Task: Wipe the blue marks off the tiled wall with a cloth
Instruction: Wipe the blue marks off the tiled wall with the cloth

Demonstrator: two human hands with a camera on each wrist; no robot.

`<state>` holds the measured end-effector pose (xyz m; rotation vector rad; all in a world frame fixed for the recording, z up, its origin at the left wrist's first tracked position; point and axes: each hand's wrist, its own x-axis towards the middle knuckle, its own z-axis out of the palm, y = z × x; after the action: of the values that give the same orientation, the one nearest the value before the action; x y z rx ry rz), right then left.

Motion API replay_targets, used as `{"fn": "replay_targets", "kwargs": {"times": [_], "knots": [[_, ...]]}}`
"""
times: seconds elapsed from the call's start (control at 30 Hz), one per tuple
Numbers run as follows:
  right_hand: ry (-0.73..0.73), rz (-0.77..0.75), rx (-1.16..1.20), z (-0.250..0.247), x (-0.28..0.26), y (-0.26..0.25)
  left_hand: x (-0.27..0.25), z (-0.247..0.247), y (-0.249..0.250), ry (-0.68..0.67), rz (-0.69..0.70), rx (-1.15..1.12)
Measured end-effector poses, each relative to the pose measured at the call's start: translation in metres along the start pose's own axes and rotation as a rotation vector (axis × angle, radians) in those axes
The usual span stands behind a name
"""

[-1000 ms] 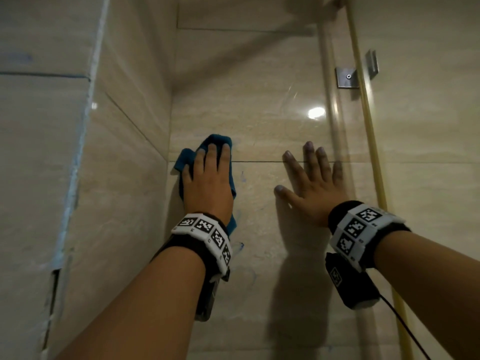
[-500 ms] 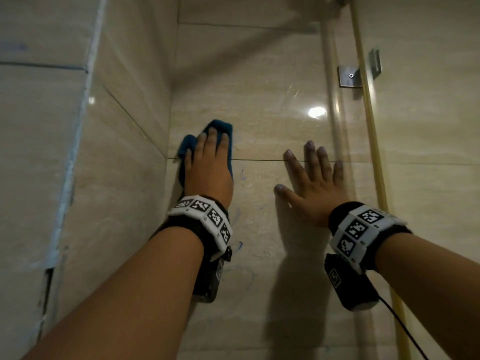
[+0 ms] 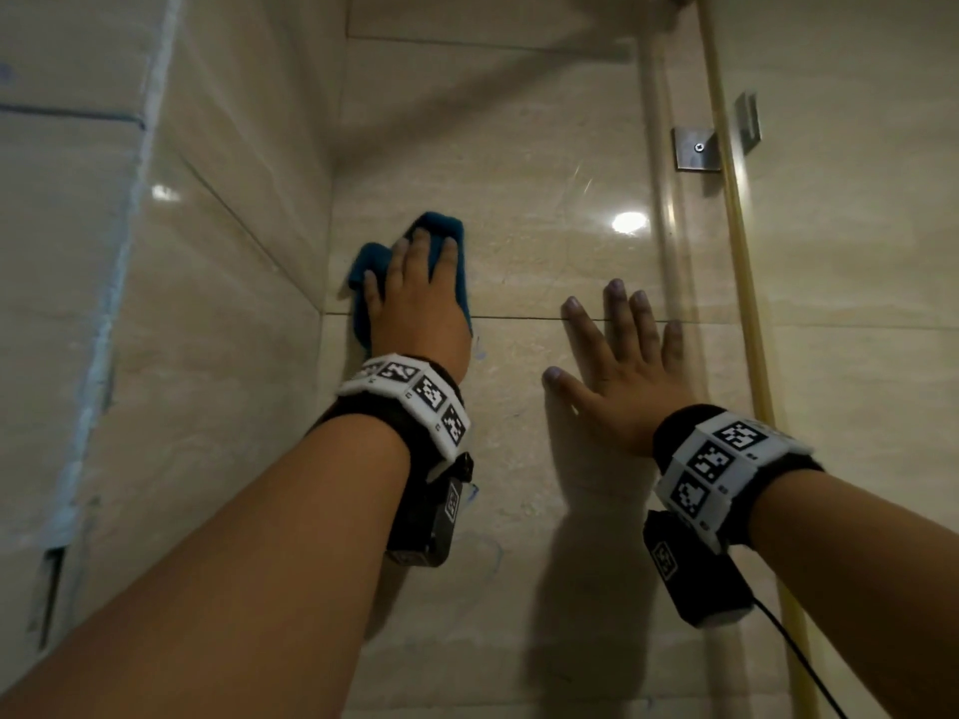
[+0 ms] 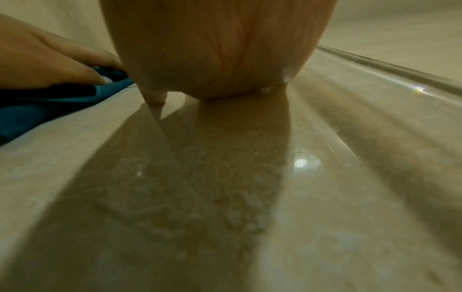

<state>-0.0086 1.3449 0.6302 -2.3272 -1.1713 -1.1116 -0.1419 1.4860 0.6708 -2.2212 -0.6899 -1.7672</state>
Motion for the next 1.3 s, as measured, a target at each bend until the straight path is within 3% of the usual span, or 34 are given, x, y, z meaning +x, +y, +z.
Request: {"fn": "replay_targets", "kwargs": {"times": [0.1, 0.2, 0.43, 0.6, 0.93, 1.17, 1.3], "knots": [[0.002, 0.013, -0.003, 0.000, 0.001, -0.001, -0.015, 0.009, 0.008, -0.007, 0.096, 0.033], [0.005, 0.019, -0.002, 0.000, 0.001, -0.001, -0.024, 0.012, 0.005, -0.021, 0.108, 0.042], [-0.008, 0.004, 0.000, -0.002, -0.001, -0.002, -0.014, -0.002, -0.011, 0.011, -0.157, -0.023], [-0.002, 0.003, -0.005, -0.001, 0.000, -0.002, -0.001, -0.008, -0.014, 0.001, -0.180, -0.047], [0.008, 0.012, 0.004, -0.001, 0.001, -0.003, -0.025, 0.002, 0.008, -0.045, 0.159, 0.124], [0.024, 0.008, 0.001, 0.001, 0.002, -0.001, -0.010, -0.006, 0.004, -0.010, 0.113, 0.133], [0.038, 0.016, -0.001, 0.003, 0.003, -0.001, -0.024, 0.002, 0.013, -0.066, 0.247, 0.169]]}}
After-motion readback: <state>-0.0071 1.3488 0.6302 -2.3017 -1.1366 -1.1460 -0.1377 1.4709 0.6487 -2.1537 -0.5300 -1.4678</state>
